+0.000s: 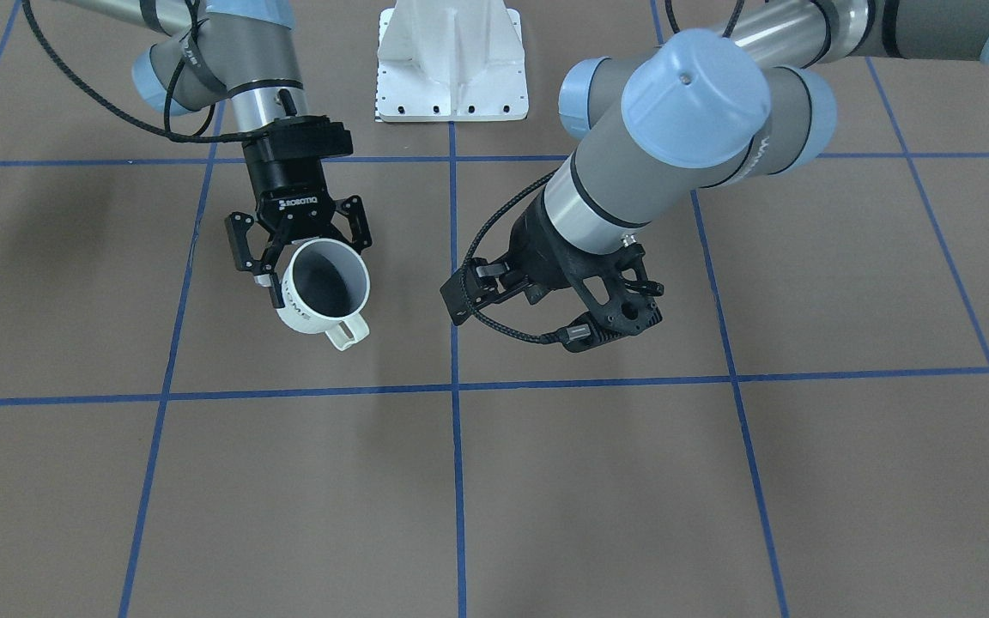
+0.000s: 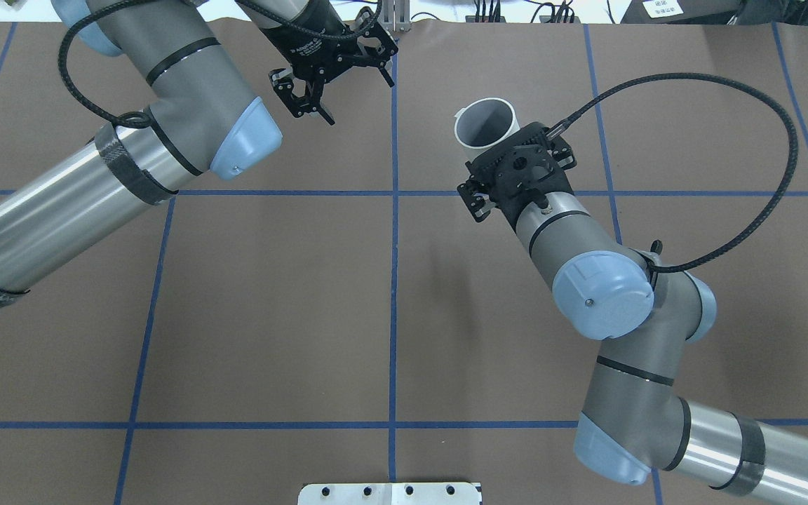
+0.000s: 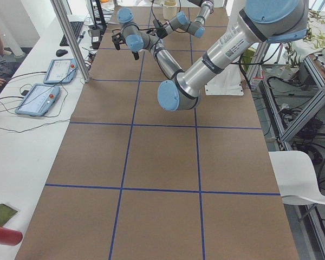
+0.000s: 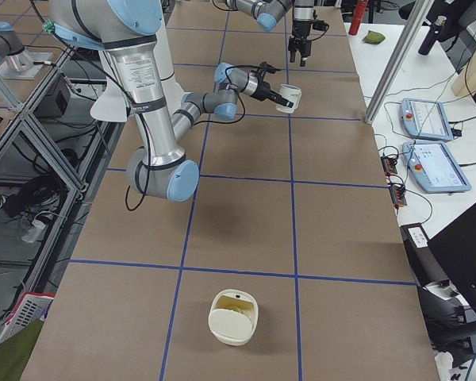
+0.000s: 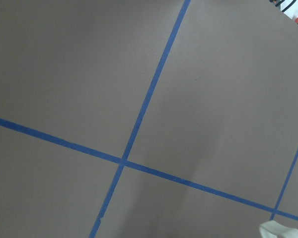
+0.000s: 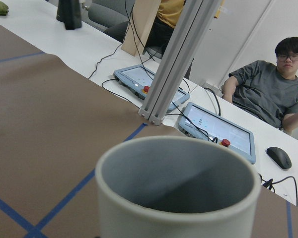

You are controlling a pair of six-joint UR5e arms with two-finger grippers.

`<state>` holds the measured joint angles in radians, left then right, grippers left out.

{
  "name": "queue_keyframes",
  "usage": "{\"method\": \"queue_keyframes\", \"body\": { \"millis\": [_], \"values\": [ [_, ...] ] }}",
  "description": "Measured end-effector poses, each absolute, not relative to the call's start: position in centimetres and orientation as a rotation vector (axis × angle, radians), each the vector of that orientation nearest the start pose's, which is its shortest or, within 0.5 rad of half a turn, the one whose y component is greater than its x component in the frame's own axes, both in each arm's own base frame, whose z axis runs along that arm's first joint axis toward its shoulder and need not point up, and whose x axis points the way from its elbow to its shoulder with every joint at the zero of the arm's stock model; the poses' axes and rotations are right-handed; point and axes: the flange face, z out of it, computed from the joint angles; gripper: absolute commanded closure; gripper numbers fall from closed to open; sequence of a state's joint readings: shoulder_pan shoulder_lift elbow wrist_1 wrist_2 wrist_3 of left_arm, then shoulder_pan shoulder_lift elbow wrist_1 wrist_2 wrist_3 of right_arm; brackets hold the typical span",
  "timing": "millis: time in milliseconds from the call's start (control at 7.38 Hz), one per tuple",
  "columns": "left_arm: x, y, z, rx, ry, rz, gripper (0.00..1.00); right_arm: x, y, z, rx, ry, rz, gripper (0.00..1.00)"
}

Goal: Left arm hands cup to right arm to dump lemon

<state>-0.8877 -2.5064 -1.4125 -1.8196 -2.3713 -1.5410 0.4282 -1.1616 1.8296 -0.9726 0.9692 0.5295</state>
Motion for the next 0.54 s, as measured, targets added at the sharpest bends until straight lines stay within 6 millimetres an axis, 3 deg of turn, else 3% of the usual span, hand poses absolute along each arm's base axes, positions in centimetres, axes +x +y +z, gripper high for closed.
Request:
{"method": "queue_keyframes", "body": {
  "millis": [542],
  "values": [
    [41.6,-60.0,9.0,-0.259,1.209,-0.3,0.0,-47.5,-40.2,22.7,1.202,-0.577,-0.143,0.5]
  ]
}}
